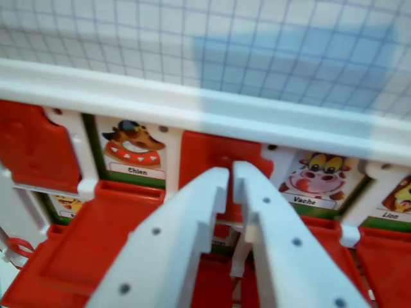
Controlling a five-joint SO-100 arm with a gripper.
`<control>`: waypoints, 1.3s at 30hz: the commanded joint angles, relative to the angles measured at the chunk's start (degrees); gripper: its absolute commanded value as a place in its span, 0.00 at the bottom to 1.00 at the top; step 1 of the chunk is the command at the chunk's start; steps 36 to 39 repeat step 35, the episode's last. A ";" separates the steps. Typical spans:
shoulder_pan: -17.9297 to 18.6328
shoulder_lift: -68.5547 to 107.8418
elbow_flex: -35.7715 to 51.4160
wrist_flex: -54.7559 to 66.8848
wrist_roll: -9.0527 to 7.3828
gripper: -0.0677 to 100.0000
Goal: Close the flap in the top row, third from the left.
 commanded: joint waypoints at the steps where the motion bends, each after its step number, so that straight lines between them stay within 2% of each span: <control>1: 0.79 2.55 -6.42 0.97 -0.62 0.00; 3: 0.79 5.45 -5.10 2.55 -0.62 0.00; 5: 0.26 11.16 -2.81 5.80 0.26 0.00; 8: -0.88 23.12 0.79 13.89 1.93 0.00; 12: -1.67 42.98 5.45 28.04 2.81 0.00; 17: -1.49 66.71 13.89 42.10 1.76 0.00; 23: -1.41 83.41 16.96 55.63 0.79 0.00; 30: -0.70 93.78 17.05 65.04 -1.23 0.00; 39: -0.97 94.83 14.59 68.20 -0.88 0.00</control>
